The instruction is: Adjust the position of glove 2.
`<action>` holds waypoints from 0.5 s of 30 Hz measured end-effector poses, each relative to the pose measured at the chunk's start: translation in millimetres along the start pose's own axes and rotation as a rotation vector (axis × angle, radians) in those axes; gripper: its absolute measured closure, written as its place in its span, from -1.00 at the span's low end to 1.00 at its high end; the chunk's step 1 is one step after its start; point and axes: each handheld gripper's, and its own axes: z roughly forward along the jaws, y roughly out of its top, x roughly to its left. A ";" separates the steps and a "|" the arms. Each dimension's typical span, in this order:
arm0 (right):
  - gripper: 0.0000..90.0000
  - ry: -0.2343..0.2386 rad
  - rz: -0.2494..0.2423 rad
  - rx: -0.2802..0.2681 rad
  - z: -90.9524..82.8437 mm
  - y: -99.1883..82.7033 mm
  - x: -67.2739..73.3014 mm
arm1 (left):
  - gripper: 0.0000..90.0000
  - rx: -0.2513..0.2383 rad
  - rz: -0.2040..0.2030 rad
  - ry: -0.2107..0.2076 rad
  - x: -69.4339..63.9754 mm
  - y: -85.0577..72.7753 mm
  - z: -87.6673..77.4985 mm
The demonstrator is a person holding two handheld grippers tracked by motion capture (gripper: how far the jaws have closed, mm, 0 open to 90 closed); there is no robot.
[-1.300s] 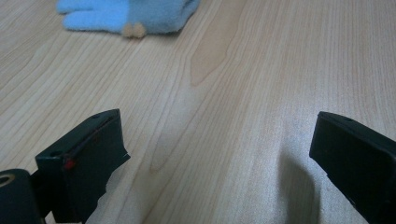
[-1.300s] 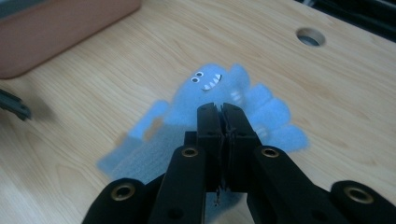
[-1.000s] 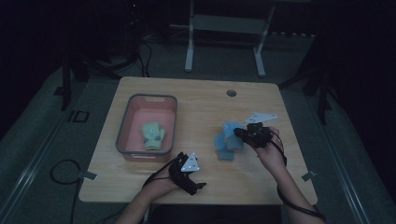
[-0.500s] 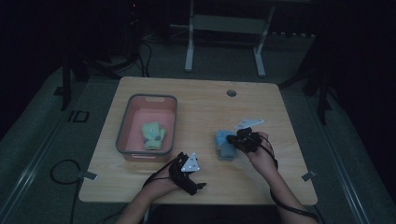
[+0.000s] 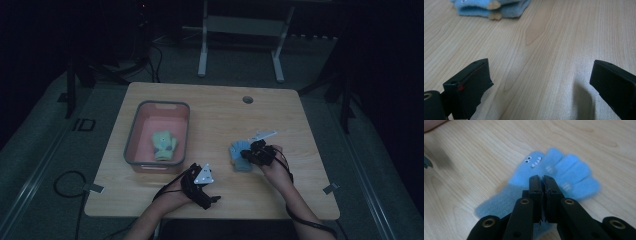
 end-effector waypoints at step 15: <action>0.53 0.005 0.005 -0.040 -13.8 -1.3 -0.8 | -0.92 0.017 -0.018 -0.029 -5.9 9.4 4.9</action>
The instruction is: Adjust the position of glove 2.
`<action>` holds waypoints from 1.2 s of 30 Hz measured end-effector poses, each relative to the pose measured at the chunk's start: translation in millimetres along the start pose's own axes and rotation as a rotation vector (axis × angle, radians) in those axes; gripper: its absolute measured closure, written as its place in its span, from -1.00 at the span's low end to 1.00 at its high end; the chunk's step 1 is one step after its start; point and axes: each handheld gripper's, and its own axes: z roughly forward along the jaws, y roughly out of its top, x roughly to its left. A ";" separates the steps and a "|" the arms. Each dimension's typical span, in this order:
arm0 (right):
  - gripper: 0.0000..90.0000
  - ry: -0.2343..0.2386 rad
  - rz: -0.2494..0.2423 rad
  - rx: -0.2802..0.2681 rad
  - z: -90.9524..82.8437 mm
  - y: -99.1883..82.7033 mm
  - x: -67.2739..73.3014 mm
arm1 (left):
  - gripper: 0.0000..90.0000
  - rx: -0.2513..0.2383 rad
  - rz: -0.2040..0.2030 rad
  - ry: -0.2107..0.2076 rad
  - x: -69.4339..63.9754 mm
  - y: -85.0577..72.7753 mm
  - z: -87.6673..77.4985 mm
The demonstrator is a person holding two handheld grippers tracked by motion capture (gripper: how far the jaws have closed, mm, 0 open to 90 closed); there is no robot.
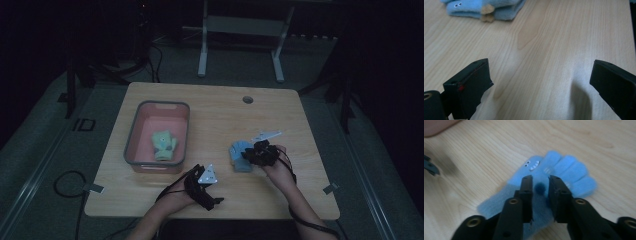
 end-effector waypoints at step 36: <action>-0.08 0.075 0.106 -0.015 24.9 2.3 -55.2 | -0.11 0.082 0.319 0.093 21.3 79.8 66.5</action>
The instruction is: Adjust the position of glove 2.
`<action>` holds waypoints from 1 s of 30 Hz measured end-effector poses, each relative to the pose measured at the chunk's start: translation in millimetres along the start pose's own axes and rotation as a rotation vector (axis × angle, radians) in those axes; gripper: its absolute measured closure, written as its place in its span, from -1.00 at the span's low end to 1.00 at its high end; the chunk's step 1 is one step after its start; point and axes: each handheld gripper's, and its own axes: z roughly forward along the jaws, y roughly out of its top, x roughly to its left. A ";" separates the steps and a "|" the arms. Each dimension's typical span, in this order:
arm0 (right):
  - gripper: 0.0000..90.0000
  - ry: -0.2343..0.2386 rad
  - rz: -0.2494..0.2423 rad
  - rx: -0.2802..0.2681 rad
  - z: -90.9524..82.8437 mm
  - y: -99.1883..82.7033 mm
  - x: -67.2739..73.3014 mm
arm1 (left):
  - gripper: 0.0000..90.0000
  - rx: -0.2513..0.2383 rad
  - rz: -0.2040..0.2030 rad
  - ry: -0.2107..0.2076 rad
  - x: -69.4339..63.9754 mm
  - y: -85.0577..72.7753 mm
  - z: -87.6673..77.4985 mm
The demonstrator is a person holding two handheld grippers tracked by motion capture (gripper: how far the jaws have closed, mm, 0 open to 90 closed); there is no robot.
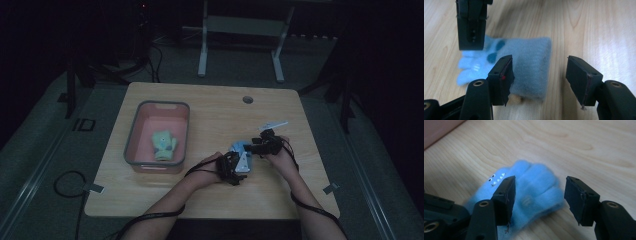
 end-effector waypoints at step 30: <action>0.56 0.097 0.020 0.066 18.8 -3.0 10.2 | 0.65 0.055 -0.025 -0.041 12.9 -1.6 -0.2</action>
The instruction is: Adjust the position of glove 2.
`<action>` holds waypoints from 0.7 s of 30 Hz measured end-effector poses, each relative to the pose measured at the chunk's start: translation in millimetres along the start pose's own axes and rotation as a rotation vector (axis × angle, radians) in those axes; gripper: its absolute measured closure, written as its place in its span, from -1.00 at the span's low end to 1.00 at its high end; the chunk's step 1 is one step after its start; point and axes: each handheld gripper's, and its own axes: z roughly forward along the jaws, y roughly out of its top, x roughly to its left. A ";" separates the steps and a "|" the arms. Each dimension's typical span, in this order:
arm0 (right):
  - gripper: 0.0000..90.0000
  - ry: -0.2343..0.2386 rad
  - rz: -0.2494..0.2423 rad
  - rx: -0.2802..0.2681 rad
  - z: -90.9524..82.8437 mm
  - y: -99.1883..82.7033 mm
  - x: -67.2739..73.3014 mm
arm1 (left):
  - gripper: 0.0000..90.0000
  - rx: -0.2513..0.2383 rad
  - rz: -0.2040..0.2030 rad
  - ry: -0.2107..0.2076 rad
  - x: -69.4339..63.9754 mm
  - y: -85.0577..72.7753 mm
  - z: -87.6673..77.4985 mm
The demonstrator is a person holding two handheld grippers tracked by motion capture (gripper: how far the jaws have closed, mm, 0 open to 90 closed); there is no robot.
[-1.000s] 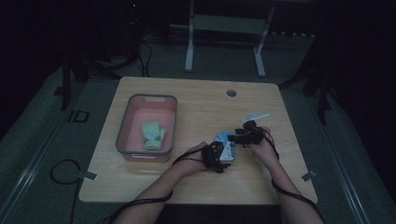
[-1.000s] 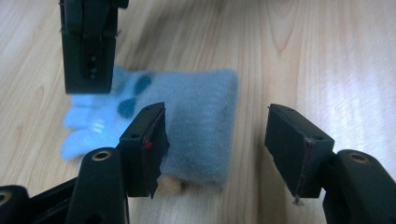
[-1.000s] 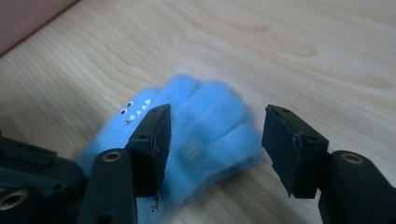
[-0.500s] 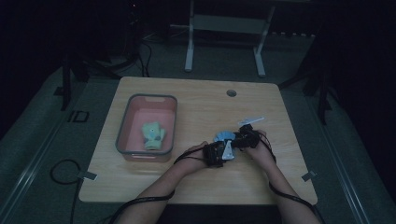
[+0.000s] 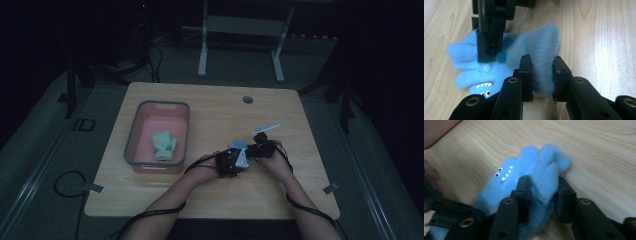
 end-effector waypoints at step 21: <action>0.72 0.054 0.022 -0.093 -18.2 19.6 19.8 | 0.69 0.031 0.047 0.039 5.0 10.5 -42.2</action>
